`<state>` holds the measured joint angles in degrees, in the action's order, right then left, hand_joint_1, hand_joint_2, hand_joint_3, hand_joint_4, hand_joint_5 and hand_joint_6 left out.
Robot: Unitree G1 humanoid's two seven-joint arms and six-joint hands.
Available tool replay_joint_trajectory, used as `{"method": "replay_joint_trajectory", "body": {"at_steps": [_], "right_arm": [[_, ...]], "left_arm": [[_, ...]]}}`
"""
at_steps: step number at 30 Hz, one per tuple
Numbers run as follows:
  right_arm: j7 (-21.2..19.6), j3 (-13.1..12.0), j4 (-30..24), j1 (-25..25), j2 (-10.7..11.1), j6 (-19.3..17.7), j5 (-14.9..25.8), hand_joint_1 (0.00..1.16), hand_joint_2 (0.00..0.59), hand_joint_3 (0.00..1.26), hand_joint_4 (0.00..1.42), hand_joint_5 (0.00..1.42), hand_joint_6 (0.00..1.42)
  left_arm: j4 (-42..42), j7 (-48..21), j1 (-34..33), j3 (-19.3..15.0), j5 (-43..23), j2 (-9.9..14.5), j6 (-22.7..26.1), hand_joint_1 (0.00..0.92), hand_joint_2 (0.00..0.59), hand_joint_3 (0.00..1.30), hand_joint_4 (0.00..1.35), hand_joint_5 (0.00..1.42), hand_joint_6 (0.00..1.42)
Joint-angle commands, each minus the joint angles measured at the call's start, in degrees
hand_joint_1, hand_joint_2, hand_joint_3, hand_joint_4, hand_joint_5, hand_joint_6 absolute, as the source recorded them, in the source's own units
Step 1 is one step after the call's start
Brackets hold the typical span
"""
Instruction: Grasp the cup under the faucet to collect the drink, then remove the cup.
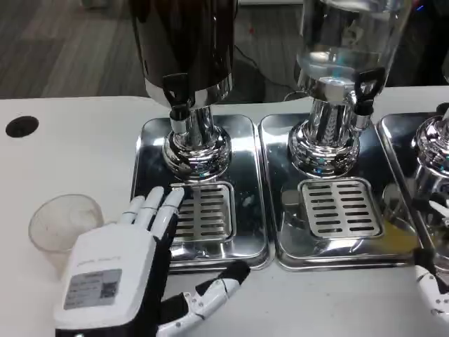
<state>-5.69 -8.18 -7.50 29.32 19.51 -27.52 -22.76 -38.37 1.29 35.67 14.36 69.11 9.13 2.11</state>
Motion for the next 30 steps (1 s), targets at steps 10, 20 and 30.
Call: {"method": "replay_joint_trajectory", "body": {"at_steps": [10, 20, 30], "right_arm": [[0.33, 0.12, -0.44, 0.58, -0.64, -0.23, 0.31, 0.57, 0.490, 0.21, 0.10, 0.05, 0.00], [0.62, 1.04, 1.59, -0.32, -0.31, -0.82, 0.35, 0.58, 0.495, 0.21, 0.10, 0.05, 0.00], [1.04, 2.47, 2.13, 0.04, -0.19, -1.27, 0.28, 0.59, 0.495, 0.22, 0.10, 0.05, 0.00]], "left_arm": [[-3.31, -4.05, -3.47, -10.07, -4.24, 0.91, 4.16, 0.000, 0.109, 0.14, 0.03, 0.15, 0.35], [-2.72, -7.96, -4.90, -21.33, -7.75, 2.83, 8.46, 0.000, 0.069, 0.12, 0.03, 0.16, 0.39], [8.59, -5.45, -10.31, -27.40, -11.03, 6.05, 11.44, 0.019, 0.044, 0.11, 0.04, 0.23, 0.50]]}}
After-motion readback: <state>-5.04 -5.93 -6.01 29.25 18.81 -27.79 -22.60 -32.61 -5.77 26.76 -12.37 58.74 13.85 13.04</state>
